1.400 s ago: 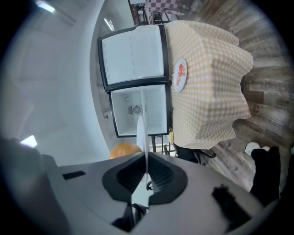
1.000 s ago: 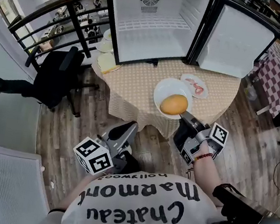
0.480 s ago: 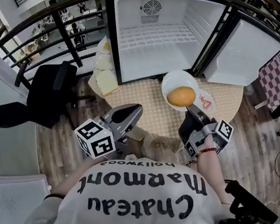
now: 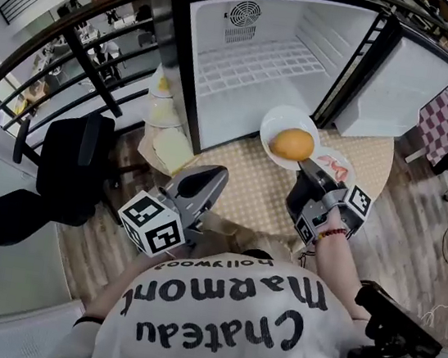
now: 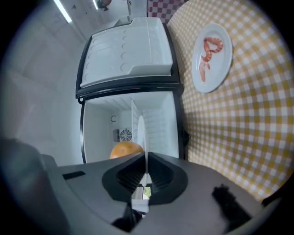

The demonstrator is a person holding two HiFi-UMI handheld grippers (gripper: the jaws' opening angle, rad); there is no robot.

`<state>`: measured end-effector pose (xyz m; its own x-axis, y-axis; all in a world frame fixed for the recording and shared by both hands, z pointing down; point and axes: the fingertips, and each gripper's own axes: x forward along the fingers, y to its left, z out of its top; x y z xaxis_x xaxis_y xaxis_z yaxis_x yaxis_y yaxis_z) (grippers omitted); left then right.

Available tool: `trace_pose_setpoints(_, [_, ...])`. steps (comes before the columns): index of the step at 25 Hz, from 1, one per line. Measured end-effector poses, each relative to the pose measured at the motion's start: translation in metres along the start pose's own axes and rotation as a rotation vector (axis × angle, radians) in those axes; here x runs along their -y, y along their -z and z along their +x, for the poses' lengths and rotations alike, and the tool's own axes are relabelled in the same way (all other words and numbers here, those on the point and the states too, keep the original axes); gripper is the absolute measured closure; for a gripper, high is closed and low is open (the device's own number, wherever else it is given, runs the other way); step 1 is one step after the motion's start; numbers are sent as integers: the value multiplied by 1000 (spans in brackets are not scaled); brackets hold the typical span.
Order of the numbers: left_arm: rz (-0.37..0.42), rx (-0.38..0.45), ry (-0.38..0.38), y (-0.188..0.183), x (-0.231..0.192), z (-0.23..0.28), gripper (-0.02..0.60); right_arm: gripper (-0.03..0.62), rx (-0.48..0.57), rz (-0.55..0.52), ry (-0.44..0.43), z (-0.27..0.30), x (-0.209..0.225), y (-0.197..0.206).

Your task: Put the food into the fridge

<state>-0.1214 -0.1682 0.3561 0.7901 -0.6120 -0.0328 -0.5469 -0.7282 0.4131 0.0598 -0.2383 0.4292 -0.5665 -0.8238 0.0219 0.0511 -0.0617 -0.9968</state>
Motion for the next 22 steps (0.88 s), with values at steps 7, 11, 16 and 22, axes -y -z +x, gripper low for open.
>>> trace_pose_setpoints(7, [-3,-44,-22,25,-25,0,577,571,21,3,69,26,32,-16])
trace_pose_setpoints(11, [-4,-23,-62,25,-41,1,577,571,27,11,104,49,50,-33])
trace_pose_setpoints(16, [-37,8,-163,22,-58,-1,577,569,6,16,153,80,74,-51])
trace_pose_setpoints(22, [-57,51,-225,25,-70,4,577,570,-48,0,201,110,88,-64])
